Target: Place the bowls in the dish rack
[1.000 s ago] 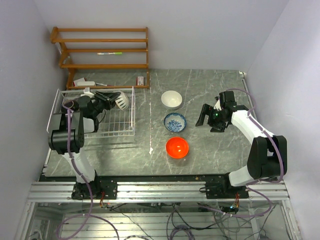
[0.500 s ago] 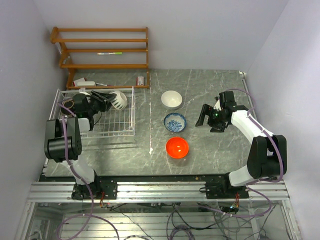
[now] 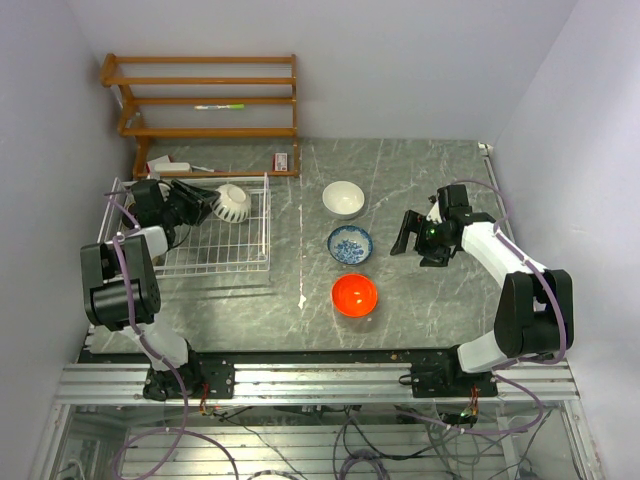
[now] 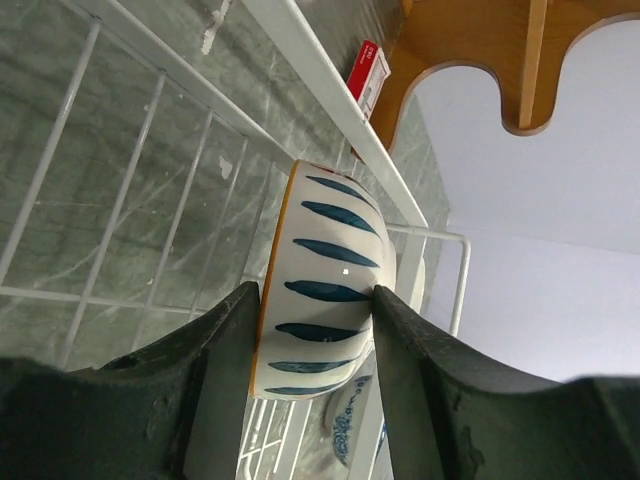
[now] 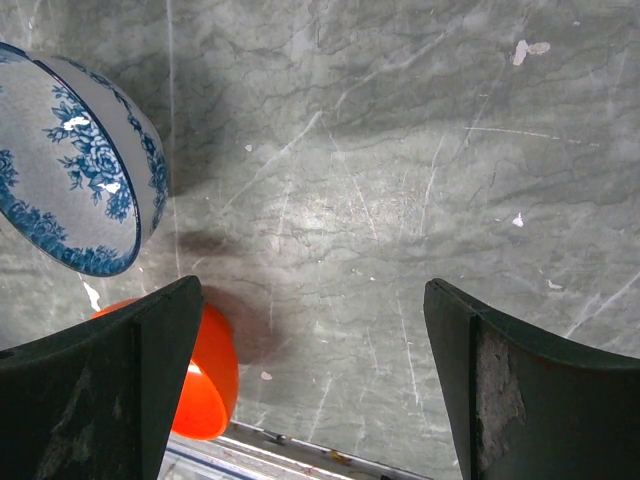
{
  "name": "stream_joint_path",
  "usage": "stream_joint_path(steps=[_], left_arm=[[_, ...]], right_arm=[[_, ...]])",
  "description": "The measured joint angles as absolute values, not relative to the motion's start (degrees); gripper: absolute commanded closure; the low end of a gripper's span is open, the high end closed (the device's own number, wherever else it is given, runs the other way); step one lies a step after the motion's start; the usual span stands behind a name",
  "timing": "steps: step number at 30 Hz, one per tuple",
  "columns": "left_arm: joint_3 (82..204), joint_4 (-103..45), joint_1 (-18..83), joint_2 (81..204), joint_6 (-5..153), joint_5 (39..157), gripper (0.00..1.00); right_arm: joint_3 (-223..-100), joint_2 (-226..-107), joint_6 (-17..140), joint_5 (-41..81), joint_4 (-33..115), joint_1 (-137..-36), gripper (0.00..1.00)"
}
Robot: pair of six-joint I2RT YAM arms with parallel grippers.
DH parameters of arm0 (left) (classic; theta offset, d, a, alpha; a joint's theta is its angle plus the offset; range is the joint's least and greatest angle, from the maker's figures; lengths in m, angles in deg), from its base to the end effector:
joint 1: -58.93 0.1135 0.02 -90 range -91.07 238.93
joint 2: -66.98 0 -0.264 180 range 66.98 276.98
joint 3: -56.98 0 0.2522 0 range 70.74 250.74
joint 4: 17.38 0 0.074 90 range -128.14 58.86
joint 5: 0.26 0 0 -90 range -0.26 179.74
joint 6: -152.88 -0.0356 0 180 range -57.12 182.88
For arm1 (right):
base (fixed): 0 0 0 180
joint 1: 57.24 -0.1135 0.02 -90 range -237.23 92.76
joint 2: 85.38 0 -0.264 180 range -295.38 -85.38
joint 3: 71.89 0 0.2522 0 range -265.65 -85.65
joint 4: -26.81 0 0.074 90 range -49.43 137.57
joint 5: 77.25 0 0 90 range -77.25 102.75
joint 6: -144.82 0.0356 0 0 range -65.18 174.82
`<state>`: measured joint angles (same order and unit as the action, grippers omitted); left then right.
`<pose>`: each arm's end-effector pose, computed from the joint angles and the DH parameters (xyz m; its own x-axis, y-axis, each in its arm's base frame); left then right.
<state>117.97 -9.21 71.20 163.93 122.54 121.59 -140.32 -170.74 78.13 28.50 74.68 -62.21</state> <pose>0.3443 0.0557 0.1789 -0.4680 -0.8520 -0.2345 -0.2539 0.3839 -0.8878 0.2841 0.0344 0.2052 -0.9064 0.3035 -0.2938 0.1744 0.9024 0.3940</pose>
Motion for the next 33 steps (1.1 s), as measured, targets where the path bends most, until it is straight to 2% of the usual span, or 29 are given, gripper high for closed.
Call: stream_joint_path(steps=[19,33], left_arm=[[127.37,-32.05,71.88,164.26,106.85,115.63,0.33],[139.52,-48.99,69.19,160.87,95.20,107.50,0.02]], right_arm=[[-139.80,-170.72,78.13,28.65,74.59,-62.21,0.08],[-139.38,-170.72,78.11,28.89,74.24,-62.21,0.08]])
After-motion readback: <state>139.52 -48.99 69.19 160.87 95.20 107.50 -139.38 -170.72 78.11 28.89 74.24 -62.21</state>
